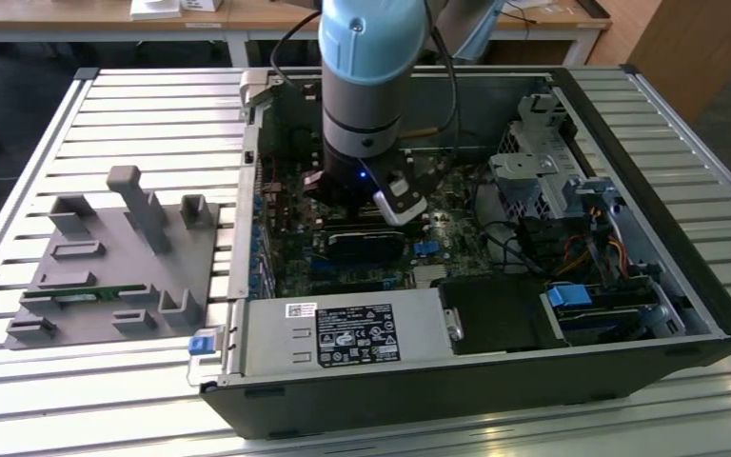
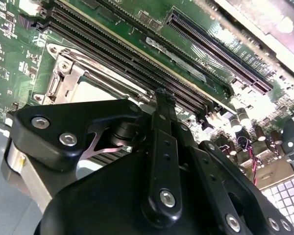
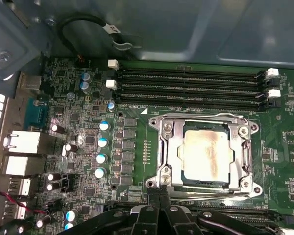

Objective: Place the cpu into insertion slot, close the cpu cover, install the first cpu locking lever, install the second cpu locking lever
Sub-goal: 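Install the second cpu locking lever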

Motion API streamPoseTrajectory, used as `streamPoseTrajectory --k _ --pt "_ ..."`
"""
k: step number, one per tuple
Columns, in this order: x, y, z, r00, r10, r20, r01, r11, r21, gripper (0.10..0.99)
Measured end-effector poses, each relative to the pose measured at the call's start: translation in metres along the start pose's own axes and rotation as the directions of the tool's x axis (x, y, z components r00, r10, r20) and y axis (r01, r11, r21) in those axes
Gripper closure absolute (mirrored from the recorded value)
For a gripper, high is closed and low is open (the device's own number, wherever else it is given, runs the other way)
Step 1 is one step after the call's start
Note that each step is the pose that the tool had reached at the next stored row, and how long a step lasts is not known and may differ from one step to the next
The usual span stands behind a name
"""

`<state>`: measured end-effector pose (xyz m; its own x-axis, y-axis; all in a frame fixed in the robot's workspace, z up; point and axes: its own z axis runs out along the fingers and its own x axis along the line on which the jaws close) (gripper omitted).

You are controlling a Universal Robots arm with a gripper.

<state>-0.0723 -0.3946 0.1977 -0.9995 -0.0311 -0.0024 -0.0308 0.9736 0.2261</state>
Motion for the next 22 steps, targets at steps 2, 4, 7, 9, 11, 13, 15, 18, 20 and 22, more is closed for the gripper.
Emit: streamPoseTrajectory --k 2,4,7,9,11,13,15,18,20,22 --pt "0.0000 -0.0005 0.0009 1.0000 0.000 0.0004 0.000 1.0000 -0.010 0.980" --pt "0.0001 -0.0009 0.0016 1.0000 0.000 0.0007 0.000 0.9998 -0.020 0.980" --pt "0.0003 -0.0015 0.0026 1.0000 0.000 0.0006 0.000 0.9995 -0.031 0.980" --pt "0.0002 -0.0017 0.0038 1.0000 0.000 0.0014 0.000 0.9993 -0.039 0.980" --pt "0.0003 -0.0019 0.0046 1.0000 0.000 0.0016 0.000 0.9990 -0.045 0.980" --pt "0.0008 -0.0020 0.0051 1.0000 0.000 0.0017 0.000 0.9987 -0.051 0.980" --pt "0.0016 -0.0021 0.0055 1.0000 0.000 0.0019 0.000 0.9983 -0.058 0.980" --pt "0.0031 -0.0022 0.0068 1.0000 0.000 0.0021 0.000 0.9980 -0.064 0.980" --pt "0.0036 -0.0025 0.0077 1.0000 0.000 0.0022 0.000 0.9979 -0.065 0.980" --pt "0.0037 -0.0026 0.0078 1.0000 0.000 0.0021 0.000 0.9978 -0.066 0.980"
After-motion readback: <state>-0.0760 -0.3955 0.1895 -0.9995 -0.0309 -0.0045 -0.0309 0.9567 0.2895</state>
